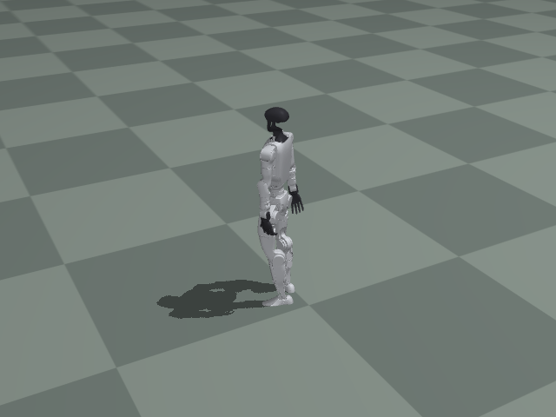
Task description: Upper body actions
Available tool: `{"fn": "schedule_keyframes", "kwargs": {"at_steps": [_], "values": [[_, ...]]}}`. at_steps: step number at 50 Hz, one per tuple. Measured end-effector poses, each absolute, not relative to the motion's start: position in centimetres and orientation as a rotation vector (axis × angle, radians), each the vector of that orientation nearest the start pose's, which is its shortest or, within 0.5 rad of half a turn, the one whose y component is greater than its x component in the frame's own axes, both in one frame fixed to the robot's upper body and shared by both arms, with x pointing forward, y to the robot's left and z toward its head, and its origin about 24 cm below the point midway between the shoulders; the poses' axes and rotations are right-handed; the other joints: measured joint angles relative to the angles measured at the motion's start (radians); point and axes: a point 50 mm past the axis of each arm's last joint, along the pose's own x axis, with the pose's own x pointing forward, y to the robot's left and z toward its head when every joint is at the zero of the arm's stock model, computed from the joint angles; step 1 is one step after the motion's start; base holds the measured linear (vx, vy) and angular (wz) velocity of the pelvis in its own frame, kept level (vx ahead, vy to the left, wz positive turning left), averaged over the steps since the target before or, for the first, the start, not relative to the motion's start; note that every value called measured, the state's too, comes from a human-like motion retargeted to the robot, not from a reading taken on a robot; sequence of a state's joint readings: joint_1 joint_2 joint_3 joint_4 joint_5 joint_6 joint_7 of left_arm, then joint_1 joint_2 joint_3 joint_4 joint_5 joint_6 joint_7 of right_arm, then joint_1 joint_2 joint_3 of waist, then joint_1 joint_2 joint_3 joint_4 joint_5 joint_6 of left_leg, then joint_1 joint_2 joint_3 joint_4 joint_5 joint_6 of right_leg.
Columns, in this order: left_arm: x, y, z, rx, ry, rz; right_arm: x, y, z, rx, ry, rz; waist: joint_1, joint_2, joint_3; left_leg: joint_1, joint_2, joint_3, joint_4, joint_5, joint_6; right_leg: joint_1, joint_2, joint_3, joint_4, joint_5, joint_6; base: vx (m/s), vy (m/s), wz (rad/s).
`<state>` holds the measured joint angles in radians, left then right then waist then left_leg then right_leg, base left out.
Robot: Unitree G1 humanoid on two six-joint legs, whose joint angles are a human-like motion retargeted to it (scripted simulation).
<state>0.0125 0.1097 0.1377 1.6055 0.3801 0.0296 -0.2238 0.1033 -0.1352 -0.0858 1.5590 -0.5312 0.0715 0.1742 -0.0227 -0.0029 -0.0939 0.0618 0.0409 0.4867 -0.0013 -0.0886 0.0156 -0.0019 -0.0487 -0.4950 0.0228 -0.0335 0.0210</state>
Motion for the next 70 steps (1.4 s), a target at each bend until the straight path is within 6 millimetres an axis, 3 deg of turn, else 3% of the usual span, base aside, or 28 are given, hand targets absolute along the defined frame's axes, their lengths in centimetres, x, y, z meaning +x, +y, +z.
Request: {"fn": "schedule_keyframes", "kwargs": {"at_steps": [10, 23, 35, 43, 50, 56, 60, 64, 70], "values": [[-2.7, 19.2, -17.7, 0.053, 1.714, -0.218, -2.4, -20.2, -17.6, -0.340, 1.727, 0.387, 0.030, -0.013, 0.021, -0.006, -0.003, -0.007, 0.001, 0.011, 0.005, 0.018, -0.007, -0.036, -0.009, 0.003, 0.010, 0.01, 0.02, 0.10], [-1.9, 19.2, -17.8, 0.060, 1.674, -0.223, -3.7, -20.3, -17.5, -0.346, 1.769, 0.394, 0.131, -0.027, 0.035, -0.118, -0.064, -0.259, 0.039, 0.077, 0.009, 0.103, -0.060, -0.222, -0.035, -0.052, 0.038, 0.13, 0.19, 1.00], [-2.3, 20.7, -17.6, 0.083, 1.679, -0.137, -4.7, -21.3, -17.2, -0.366, 1.811, 0.376, 0.325, -0.030, 0.025, -0.238, -0.148, -0.491, 0.059, 0.175, -0.038, 0.185, -0.091, -0.447, -0.039, -0.132, 0.091, 0.06, 0.31, 1.47], [-2.5, 21.2, -17.5, 0.085, 1.688, -0.065, -3.7, -22.9, -17.0, -0.426, 1.786, 0.327, 0.415, -0.031, 0.042, -0.284, -0.198, -0.616, 0.047, 0.252, -0.106, 0.294, -0.067, -0.757, -0.006, -0.200, 0.147, -0.05, 0.26, 2.00], [-3.9, 21.3, -17.4, 0.070, 1.727, -0.028, -1.6, -23.6, -17.1, -0.452, 1.723, 0.273, 0.596, -0.072, 0.075, -0.298, -0.251, -0.685, 0.036, 0.277, -0.129, 0.335, -0.060, -0.904, -0.004, -0.218, 0.172, -0.11, 0.17, 1.06], [-6.0, 20.4, -17.2, 0.003, 1.780, 0.058, 3.3, -22.7, -17.3, -0.427, 1.566, 0.270, 0.768, -0.106, 0.127, -0.307, -0.268, -0.703, 0.039, 0.278, -0.127, 0.332, -0.058, -0.934, -0.004, -0.224, 0.178, -0.13, -0.01, 0.28], [-8.3, 18.7, -17.0, -0.134, 1.817, 0.165, 6.7, -21.5, -17.2, -0.414, 1.436, 0.316, 0.787, -0.112, 0.133, -0.305, -0.272, -0.722, 0.039, 0.280, -0.136, 0.349, -0.047, -0.967, -0.005, -0.230, 0.186, 0.03, 0.02, 0.39], [-10.3, 16.7, -16.7, -0.264, 1.860, 0.231, 8.9, -20.0, -17.0, -0.408, 1.337, 0.381, 0.776, -0.120, 0.112, -0.315, -0.271, -0.736, 0.038, 0.282, -0.145, 0.346, -0.039, -0.972, 0.002, -0.240, 0.190, 0.03, 0.04, 0.29], [-9.9, 15.3, -16.9, -0.329, 1.832, 0.231, 10.3, -18.4, -16.8, -0.430, 1.280, 0.493, 0.787, -0.123, 0.111, -0.321, -0.269, -0.742, 0.035, 0.286, -0.158, 0.343, -0.033, -0.979, 0.008, -0.248, 0.191, -0.05, 0.01, 0.18]]}}
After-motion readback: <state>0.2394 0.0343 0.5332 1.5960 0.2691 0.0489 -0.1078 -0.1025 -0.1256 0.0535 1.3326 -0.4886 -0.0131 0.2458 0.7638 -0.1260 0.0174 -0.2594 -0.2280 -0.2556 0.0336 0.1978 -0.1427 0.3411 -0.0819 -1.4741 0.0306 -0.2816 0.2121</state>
